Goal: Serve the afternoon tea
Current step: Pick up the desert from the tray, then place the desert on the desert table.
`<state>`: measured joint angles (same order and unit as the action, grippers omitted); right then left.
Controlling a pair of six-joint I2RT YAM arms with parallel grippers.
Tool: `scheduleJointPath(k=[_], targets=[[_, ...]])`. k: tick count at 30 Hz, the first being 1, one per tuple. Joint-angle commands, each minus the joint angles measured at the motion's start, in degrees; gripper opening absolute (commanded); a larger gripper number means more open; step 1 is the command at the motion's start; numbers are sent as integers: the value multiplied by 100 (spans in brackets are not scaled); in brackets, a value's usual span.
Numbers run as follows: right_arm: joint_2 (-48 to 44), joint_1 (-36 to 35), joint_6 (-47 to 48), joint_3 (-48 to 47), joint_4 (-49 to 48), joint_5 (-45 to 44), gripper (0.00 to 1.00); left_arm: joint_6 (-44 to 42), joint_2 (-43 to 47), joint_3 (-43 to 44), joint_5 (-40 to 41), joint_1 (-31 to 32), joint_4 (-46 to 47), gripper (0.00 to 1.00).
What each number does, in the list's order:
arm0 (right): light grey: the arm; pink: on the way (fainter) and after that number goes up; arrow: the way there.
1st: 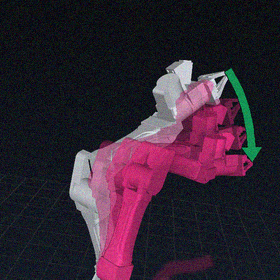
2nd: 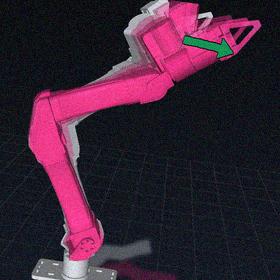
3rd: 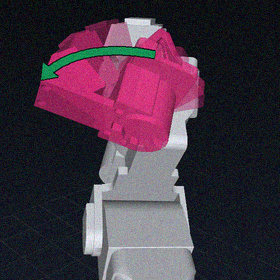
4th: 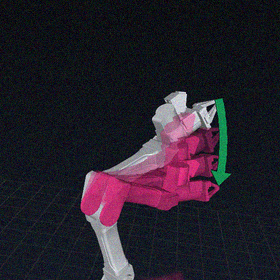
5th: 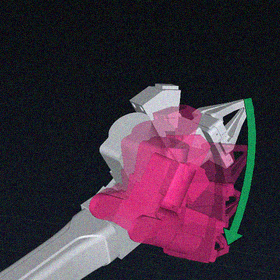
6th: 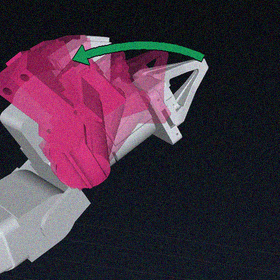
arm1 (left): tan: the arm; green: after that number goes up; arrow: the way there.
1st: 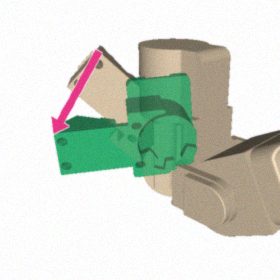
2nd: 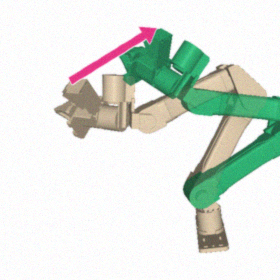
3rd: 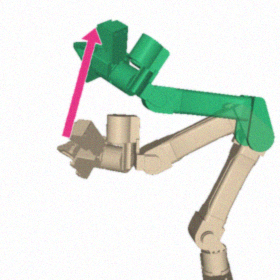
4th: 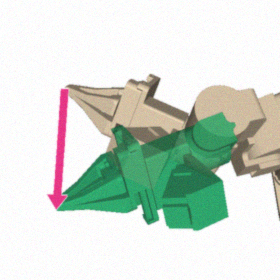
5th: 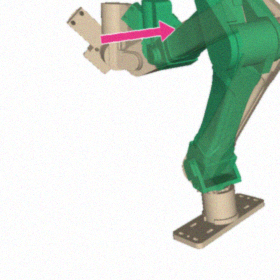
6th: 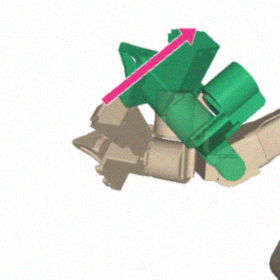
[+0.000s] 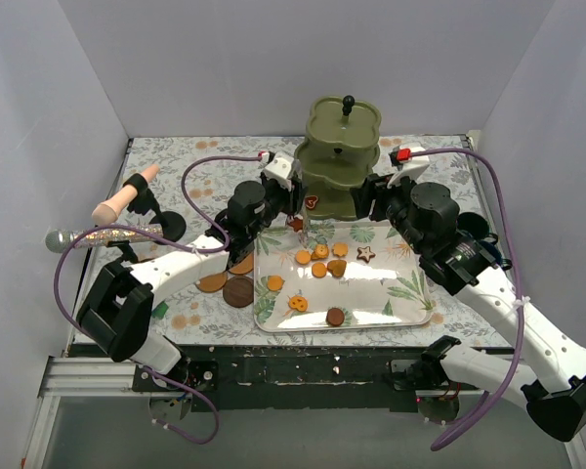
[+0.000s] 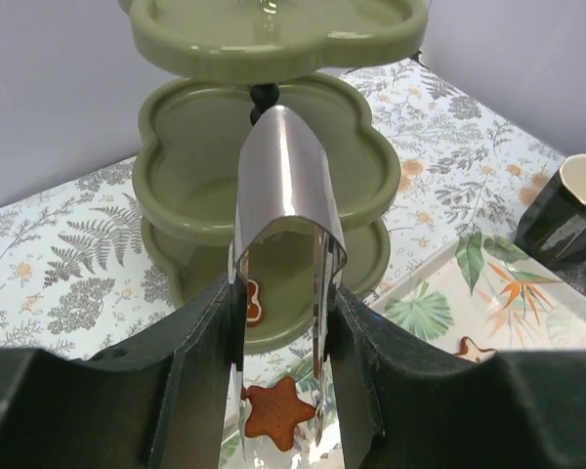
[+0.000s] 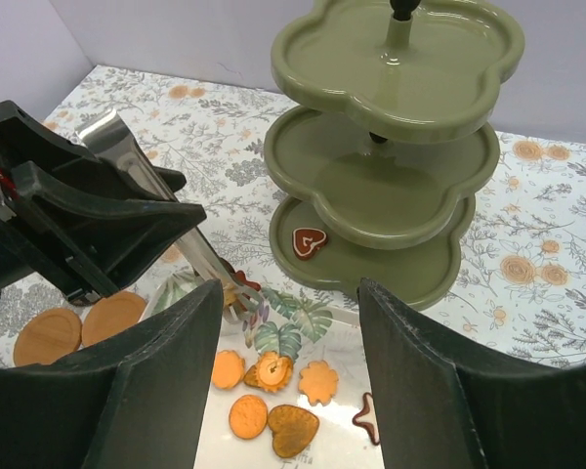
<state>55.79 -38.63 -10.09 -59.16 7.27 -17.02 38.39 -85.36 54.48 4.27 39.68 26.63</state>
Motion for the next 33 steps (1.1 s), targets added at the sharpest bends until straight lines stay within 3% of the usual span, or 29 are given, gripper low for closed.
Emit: scheduleJointPath(k=[1, 11, 33], targets=[[-182, 22, 86, -70, -15, -188, 66, -34, 292, 484, 135, -22, -184, 32], [-393, 31, 209, -26, 117, -487, 65, -95, 257, 1503, 179, -31, -844, 31], [-376, 49, 288, 18, 196, -390, 65, -701, -1043, 2787, 12, -215, 167, 30]])
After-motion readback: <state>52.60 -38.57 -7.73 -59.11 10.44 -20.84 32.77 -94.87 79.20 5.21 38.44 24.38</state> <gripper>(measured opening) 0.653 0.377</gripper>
